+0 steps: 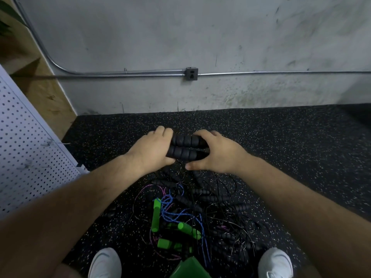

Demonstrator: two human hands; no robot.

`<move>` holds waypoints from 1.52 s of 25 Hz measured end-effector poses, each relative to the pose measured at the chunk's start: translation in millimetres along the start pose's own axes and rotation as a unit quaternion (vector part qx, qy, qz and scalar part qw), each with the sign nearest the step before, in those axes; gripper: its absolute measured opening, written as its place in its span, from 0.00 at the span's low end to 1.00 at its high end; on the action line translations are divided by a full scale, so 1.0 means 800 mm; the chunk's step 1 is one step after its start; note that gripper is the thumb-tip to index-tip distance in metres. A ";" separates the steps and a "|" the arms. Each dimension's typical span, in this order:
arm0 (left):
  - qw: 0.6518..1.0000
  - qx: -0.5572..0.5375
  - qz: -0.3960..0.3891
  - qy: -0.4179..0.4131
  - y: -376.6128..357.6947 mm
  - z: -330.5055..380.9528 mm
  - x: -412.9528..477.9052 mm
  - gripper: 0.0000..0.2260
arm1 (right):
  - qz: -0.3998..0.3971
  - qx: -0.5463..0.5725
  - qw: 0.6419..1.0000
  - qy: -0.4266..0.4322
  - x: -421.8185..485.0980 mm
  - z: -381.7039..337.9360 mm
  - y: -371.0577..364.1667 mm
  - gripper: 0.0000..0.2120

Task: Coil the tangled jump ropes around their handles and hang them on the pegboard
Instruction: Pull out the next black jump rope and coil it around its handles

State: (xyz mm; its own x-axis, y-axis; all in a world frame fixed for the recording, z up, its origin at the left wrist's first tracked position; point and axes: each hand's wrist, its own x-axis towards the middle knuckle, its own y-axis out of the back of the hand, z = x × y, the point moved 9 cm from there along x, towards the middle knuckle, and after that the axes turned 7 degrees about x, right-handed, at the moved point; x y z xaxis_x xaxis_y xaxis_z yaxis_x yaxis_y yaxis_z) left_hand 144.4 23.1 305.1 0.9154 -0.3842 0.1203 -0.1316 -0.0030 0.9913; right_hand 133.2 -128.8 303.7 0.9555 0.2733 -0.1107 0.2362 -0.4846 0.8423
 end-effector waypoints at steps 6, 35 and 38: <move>0.998 -0.051 0.001 0.024 0.006 -0.002 -0.001 0.22 | 0.090 0.081 0.992 0.022 -0.005 -0.004 -0.002 0.34; 0.989 -0.112 0.073 -0.069 0.046 0.008 0.013 0.32 | 0.103 0.266 0.958 -0.004 0.005 0.017 -0.027 0.30; 0.986 -0.129 0.080 -0.066 0.052 0.006 0.011 0.32 | -0.036 0.256 0.966 0.027 0.030 -0.033 -0.094 0.31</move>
State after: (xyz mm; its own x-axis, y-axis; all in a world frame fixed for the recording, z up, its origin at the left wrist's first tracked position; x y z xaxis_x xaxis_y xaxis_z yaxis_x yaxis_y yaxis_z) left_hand 145.5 15.4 346.9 0.8306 -0.4785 0.2849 -0.1531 0.2956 0.9430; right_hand 133.9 -63.6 251.2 0.9262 0.3574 -0.1201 0.3709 -0.8062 0.4610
